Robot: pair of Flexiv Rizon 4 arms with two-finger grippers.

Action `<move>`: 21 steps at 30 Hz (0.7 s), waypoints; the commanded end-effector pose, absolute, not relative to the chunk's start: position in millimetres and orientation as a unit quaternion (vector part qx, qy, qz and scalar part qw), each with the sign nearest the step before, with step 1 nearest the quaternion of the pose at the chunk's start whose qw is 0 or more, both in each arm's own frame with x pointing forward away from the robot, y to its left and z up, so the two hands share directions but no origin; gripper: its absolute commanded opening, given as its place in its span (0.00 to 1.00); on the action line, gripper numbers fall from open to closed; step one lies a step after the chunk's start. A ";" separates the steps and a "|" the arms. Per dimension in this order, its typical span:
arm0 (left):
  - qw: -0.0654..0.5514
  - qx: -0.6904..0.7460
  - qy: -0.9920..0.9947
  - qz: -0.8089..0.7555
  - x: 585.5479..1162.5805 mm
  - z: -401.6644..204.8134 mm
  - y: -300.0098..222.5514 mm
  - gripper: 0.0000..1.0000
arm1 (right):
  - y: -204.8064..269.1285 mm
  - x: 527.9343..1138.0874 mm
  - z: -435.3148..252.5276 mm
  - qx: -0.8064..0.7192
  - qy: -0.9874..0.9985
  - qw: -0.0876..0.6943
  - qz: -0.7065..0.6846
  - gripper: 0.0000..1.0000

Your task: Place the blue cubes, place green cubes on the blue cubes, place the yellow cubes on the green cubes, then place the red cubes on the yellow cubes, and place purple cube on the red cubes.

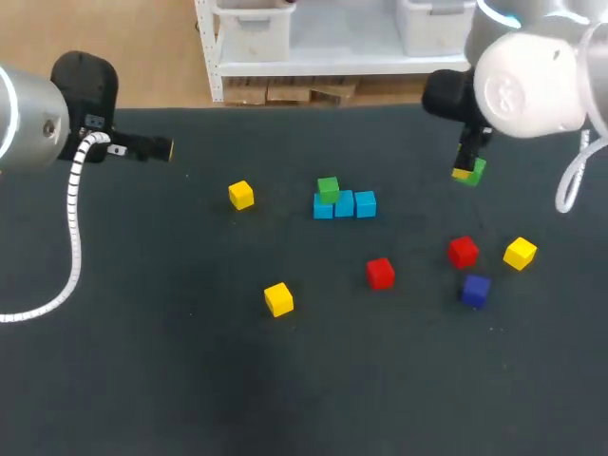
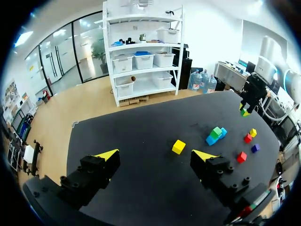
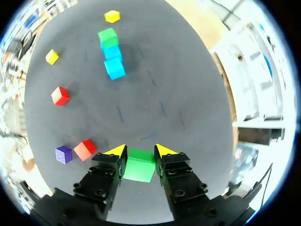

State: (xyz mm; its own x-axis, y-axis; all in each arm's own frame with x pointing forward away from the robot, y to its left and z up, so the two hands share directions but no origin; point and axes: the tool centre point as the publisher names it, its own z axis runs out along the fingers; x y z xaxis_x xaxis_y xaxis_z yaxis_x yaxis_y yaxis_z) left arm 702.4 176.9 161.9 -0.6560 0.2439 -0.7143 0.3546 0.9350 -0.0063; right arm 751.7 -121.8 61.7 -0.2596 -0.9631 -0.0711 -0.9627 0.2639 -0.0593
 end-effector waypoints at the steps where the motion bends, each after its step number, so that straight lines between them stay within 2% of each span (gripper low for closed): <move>1: 0.380 0.166 0.907 -0.075 702.7 162.1 178.1 1.00 | -99.4 745.1 64.8 -0.664 0.745 0.061 -0.029 0.00; 21: 0.380 0.166 0.907 -0.075 702.7 162.1 178.1 1.00 | -4.7 747.2 70.0 -0.750 0.659 0.055 -0.009 0.00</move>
State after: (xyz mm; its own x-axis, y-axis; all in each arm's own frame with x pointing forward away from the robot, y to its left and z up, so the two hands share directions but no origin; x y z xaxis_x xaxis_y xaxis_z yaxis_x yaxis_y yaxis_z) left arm 702.4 176.9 161.9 -0.6560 0.2439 -0.7143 0.3545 0.9350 -0.0063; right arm 736.8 -16.7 71.7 0.1306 -0.9888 -0.0729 -0.9835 -0.1199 -0.1354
